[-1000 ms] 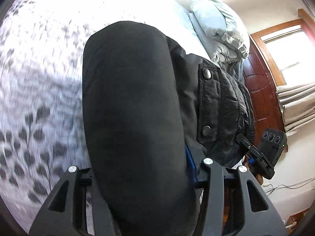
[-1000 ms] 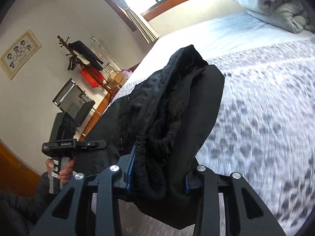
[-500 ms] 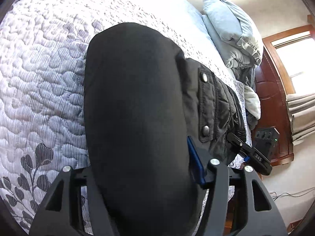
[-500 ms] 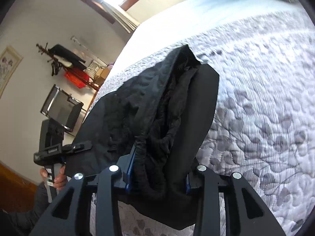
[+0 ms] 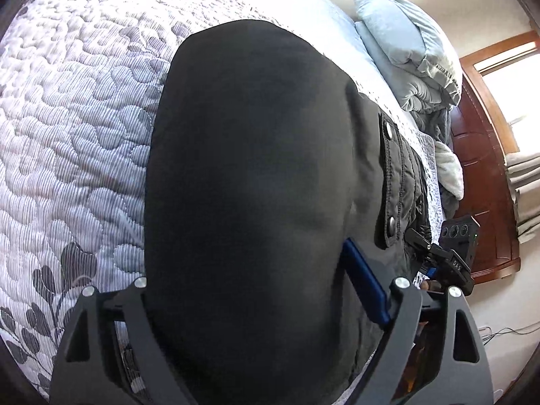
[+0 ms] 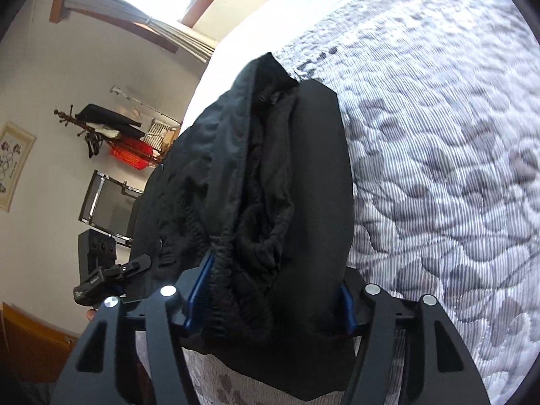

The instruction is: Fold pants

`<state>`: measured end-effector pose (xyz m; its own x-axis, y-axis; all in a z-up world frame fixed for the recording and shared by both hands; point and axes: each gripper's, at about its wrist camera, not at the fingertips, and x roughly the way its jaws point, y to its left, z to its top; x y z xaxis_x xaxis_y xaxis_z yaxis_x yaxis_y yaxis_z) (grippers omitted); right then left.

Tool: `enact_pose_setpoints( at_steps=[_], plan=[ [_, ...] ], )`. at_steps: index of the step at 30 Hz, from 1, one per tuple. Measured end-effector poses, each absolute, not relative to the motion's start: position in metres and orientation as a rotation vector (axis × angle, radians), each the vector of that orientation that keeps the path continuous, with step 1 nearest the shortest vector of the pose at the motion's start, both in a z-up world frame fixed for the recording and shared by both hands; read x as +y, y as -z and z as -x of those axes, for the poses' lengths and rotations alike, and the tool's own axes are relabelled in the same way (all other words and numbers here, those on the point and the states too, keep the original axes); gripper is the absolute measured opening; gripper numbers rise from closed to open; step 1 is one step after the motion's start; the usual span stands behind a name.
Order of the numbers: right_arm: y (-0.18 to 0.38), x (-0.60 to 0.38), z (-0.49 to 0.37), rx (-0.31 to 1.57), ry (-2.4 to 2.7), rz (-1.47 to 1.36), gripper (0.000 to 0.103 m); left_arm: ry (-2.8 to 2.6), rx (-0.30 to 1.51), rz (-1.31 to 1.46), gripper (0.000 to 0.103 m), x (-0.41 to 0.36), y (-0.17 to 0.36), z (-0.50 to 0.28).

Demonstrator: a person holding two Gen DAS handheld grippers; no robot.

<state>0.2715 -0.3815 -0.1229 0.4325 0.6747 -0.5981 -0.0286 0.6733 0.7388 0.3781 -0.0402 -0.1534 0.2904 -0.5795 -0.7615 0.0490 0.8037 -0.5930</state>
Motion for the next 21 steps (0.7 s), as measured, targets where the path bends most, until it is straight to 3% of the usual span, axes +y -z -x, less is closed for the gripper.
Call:
enact_pose_setpoints(
  at_steps=[10,21],
  plan=[
    [0.122,-0.402,-0.256,1.012,-0.498,-0.815,0.069,0.389,1.168,0.509,0.086,-0.021,0.142,-0.366],
    [0.101,-0.422,-0.209,1.016,-0.395,-0.721,0.069,0.227,1.106,0.404,0.09,0.016,0.116,-0.32]
  ],
)
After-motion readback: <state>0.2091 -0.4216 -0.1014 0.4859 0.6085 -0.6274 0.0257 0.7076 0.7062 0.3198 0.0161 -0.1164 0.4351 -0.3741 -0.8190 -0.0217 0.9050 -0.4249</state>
